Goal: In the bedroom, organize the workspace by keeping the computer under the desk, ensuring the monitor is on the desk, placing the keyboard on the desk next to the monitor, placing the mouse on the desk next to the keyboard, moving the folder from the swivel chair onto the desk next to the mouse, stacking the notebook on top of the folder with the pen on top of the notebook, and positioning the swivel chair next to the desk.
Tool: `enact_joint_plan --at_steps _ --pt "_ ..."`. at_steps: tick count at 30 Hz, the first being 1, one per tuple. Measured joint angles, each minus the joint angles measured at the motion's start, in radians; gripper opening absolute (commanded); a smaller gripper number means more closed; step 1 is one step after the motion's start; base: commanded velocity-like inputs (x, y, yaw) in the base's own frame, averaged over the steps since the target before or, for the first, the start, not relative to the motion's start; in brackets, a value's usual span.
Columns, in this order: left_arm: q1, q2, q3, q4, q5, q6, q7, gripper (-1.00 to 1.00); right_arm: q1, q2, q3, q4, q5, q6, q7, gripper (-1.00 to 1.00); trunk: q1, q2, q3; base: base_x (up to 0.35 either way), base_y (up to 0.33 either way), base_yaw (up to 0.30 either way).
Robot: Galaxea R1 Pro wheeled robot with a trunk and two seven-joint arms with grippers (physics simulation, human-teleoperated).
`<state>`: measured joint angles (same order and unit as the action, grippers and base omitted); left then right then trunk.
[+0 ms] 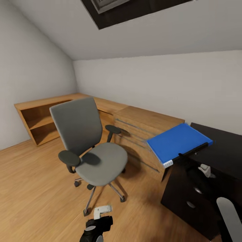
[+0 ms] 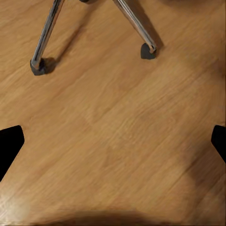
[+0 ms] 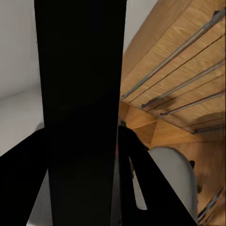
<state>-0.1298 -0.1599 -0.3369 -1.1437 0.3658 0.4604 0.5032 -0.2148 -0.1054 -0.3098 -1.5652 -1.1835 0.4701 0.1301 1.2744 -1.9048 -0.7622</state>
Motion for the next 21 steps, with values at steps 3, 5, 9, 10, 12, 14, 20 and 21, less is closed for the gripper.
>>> enact_joint_plan --at_steps 3,5,9,10,12,14,20,21 --pt "0.0 0.058 0.006 0.196 0.001 -0.019 -0.002 1.0 0.0 -0.024 -0.017 0.0 -0.001 0.002 0.001 -1.0 -0.012 0.021 0.009 0.0 0.0 -0.267" --pt "0.0 0.067 0.014 0.281 0.002 -0.079 -0.003 1.0 0.0 -0.027 -0.019 0.0 -0.002 0.002 0.001 -1.0 -0.019 0.035 0.016 0.0 0.0 -0.267" --pt "0.0 0.071 0.022 0.486 0.004 -0.279 -0.008 1.0 0.0 -0.028 -0.02 0.0 -0.002 0.001 0.002 -1.0 -0.035 0.063 0.028 0.0 0.0 -0.267" --pt "0.0 0.071 0.022 0.521 0.004 -0.324 -0.009 1.0 0.0 -0.028 -0.02 0.0 -0.002 0.001 0.002 -1.0 -0.038 0.07 0.031 0.0 0.0 -0.268" --pt "0.0 0.07 0.023 0.555 0.004 -0.376 -0.012 1.0 0.0 -0.028 -0.02 0.0 -0.002 0.001 0.001 -1.0 -0.046 0.084 0.038 0.0 0.0 -0.268" --pt "0.0 0.071 0.023 0.579 0.004 -0.412 -0.02 1.0 0.0 -0.027 -0.019 0.0 -0.002 0.0 0.0 -1.0 -0.054 0.098 0.044 0.0 0.0 -0.268" --pt "0.001 0.073 0.024 0.63 0.002 -0.433 -0.057 1.0 0.0 -0.025 -0.016 0.003 -0.001 0.0 -0.002 -1.0 -0.077 0.14 0.063 0.0 0.0 -0.269" --pt "0.001 0.074 0.024 0.634 0.001 -0.435 -0.076 1.0 0.0 -0.025 -0.016 0.003 -0.001 0.0 -0.002 -1.0 -0.081 0.147 0.066 0.0 0.0 -0.271"
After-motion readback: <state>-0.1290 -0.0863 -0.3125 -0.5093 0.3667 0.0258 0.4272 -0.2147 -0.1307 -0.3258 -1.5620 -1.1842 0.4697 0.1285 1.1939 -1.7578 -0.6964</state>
